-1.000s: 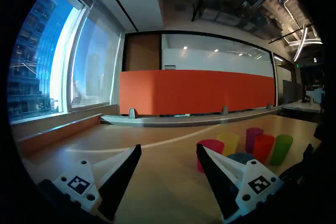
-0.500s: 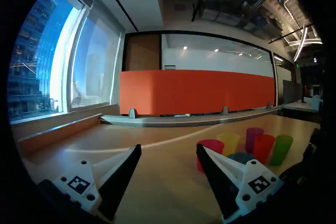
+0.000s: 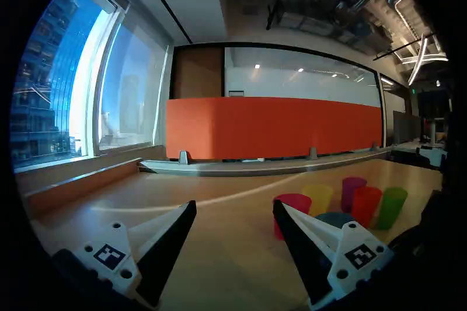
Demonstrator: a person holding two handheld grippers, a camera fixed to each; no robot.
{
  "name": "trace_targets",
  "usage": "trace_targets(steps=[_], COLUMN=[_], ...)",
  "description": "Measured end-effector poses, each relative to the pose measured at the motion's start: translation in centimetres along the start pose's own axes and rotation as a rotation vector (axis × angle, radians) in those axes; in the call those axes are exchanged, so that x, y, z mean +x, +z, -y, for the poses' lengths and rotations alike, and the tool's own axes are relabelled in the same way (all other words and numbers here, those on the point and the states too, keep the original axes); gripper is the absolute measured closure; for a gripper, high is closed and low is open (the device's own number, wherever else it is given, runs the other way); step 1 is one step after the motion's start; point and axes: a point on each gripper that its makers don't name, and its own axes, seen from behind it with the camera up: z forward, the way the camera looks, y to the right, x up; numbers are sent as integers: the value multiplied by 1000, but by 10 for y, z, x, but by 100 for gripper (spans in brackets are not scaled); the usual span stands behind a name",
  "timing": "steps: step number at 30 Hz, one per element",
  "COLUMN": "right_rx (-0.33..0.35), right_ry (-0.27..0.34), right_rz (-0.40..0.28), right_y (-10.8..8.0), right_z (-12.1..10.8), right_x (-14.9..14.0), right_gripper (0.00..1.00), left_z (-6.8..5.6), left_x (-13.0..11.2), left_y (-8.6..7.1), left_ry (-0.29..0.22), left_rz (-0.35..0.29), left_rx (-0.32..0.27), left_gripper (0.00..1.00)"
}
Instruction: Pour water
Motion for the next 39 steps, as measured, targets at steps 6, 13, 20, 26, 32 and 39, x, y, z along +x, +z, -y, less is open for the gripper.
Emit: trace_targets(steps=[6, 13, 20, 26, 32, 39], right_rx=[-28, -28, -33, -31, -28, -21], right_ry=[14, 2, -14, -25, -25, -25], right_rz=[7, 21, 45, 48, 49, 49], right_y=[1, 2, 2, 1, 2, 2], right_z=[-11, -9, -7, -4, -4, -2], right_x=[-7, -11, -19, -21, -20, -20], right_gripper=[0, 0, 1, 1, 1, 1], left_z=[0, 0, 0, 0, 0, 1], left_x=[0, 0, 0, 0, 0, 0], left_y=[-1, 0, 0, 0, -1, -1], left_ry=[0, 1, 0, 1, 1, 1], left_rz=[0, 0, 0, 0, 0, 0], left_rx=[0, 0, 0, 0, 0, 0], left_gripper=[2, 2, 2, 2, 2, 2])
